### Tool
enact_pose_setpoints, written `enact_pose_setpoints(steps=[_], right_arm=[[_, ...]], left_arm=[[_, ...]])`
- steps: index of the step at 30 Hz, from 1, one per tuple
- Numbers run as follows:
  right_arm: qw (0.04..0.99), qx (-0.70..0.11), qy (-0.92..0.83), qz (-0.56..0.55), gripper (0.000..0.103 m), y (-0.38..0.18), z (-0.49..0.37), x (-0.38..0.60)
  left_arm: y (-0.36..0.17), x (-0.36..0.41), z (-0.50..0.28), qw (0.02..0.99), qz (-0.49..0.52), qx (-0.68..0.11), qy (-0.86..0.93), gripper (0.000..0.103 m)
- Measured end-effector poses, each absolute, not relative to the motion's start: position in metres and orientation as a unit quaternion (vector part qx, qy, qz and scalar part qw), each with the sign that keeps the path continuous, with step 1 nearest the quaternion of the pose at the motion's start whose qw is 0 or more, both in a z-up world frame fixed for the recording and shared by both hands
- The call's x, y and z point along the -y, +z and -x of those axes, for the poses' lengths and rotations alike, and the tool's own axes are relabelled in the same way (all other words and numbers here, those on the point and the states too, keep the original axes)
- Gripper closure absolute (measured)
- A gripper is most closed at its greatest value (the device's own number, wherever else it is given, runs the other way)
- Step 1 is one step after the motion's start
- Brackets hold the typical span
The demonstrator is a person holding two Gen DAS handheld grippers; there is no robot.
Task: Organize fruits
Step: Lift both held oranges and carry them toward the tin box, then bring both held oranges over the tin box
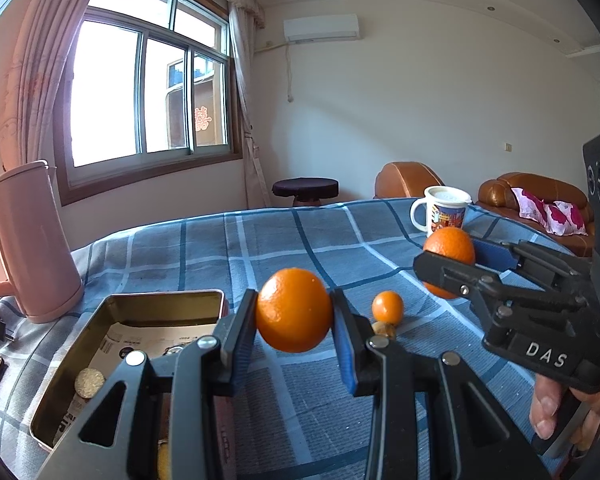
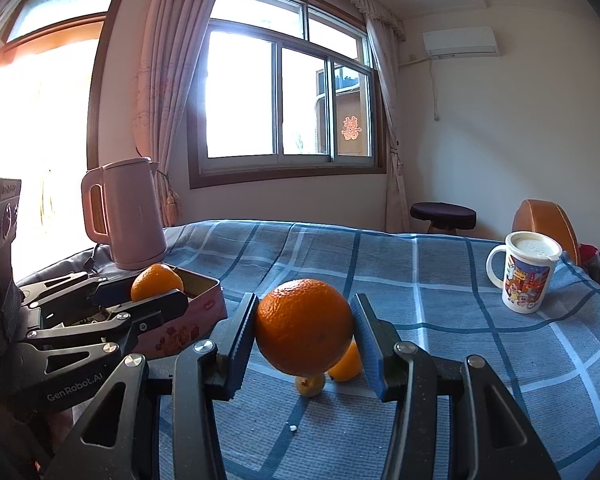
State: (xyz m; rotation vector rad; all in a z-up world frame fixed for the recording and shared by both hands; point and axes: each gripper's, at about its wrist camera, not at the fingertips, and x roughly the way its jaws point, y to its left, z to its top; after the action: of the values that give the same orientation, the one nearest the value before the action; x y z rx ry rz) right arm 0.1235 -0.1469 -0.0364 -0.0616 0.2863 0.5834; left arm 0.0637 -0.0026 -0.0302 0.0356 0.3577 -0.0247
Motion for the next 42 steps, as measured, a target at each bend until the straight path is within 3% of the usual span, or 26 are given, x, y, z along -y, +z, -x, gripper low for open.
enact_pose_setpoints(steps=[42], right_arm=[[0.927, -0.138, 0.341, 0.069, 0.054, -0.026, -0.109, 0.073]], left_arm=[[-0.031, -0.054, -0.045, 0.984, 0.021, -0.176, 0.034, 0.066]])
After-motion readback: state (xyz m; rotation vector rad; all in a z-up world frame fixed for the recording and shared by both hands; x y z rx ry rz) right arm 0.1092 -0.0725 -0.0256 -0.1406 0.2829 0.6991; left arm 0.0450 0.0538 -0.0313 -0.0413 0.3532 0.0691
